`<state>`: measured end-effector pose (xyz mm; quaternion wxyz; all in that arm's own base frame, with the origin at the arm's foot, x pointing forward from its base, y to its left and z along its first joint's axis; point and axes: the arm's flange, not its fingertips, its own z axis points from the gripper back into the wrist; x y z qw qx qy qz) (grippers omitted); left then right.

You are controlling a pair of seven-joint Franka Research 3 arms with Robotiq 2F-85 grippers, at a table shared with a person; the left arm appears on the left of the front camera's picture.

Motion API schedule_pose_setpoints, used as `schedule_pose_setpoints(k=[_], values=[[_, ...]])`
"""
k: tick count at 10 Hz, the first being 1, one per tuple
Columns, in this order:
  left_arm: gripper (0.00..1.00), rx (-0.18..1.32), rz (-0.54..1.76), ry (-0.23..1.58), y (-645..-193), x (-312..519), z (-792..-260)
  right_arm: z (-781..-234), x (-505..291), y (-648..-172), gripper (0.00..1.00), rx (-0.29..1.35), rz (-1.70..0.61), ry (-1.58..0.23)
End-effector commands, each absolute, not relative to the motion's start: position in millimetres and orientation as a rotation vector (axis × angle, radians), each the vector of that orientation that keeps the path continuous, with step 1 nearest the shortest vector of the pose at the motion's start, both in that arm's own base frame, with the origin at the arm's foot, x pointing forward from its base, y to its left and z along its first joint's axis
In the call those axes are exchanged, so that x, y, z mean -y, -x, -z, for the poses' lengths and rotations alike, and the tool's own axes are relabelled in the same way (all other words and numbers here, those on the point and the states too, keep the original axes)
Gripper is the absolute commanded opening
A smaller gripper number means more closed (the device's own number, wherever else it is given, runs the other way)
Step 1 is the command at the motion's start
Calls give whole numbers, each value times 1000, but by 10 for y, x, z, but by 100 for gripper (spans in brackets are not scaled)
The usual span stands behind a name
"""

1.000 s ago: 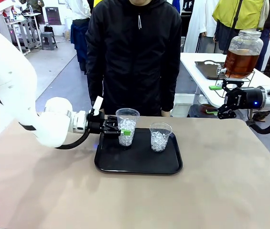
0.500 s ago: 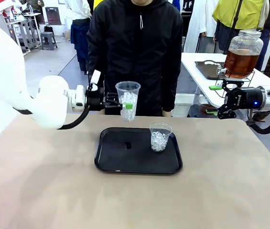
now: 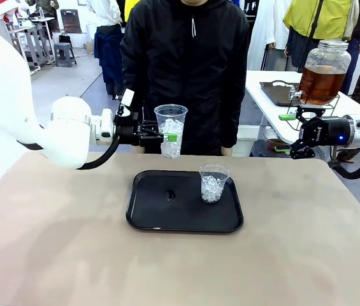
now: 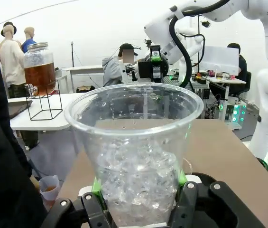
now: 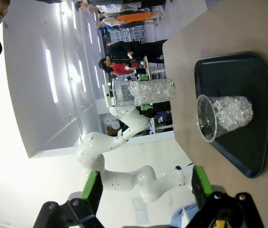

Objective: Pour the drink into the iced cup.
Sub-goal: Open the gripper to release the iced cup you were holding.

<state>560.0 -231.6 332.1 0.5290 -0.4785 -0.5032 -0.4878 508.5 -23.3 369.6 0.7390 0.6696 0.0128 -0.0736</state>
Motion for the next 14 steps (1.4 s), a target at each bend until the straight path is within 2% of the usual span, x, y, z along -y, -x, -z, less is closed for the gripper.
schedule_pose_setpoints(k=[1, 14], values=[[64, 1221, 1178, 1141, -5584, 2321, -3364, -3704, 225, -5083, 100, -21, 165, -1466], [64, 1221, 1178, 1141, -5584, 2321, -3364, -3704, 225, -5083, 100, -21, 165, -1466]])
